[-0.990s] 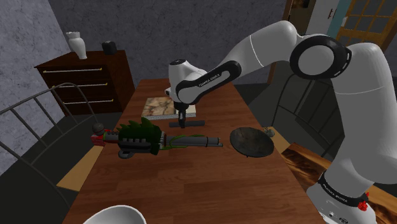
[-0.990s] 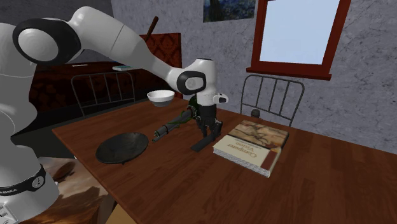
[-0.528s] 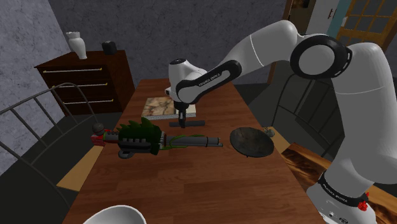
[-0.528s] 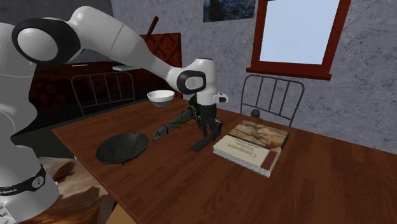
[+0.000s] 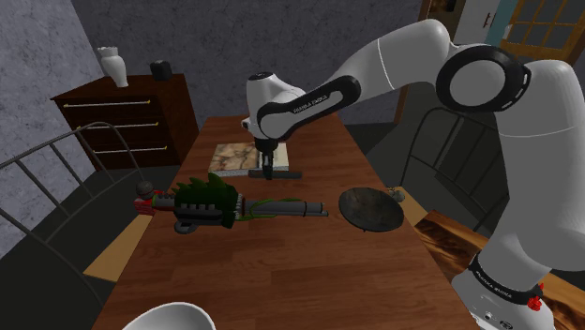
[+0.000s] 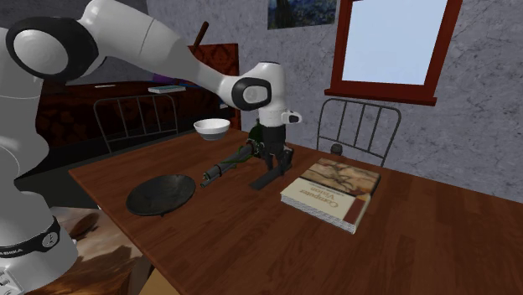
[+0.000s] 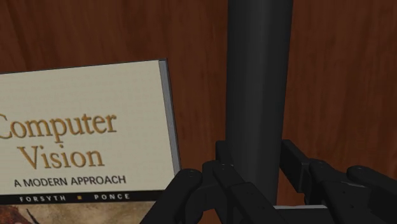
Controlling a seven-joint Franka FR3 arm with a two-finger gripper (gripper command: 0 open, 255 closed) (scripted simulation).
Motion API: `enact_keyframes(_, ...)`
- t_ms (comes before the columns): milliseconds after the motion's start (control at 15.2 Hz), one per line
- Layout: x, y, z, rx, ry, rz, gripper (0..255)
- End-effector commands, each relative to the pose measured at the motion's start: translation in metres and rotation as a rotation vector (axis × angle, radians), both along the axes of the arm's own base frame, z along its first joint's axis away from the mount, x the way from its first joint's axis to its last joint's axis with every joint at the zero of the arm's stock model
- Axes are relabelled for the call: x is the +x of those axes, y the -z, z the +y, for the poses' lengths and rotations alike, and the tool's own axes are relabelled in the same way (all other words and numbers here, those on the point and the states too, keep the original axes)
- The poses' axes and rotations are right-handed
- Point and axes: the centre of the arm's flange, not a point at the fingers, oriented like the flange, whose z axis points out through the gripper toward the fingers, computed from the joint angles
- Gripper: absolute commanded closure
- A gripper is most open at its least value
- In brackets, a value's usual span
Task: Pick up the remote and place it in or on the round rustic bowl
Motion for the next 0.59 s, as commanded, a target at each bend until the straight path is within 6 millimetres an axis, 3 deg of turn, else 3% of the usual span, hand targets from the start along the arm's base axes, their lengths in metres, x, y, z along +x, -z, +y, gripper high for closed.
enact_keyframes(0,0.001,-0.01,-0.001,0.0,0.0,0.0,255)
enact_keyframes(528,0.001,-0.052,-0.001,0.0,0.0,0.0,255)
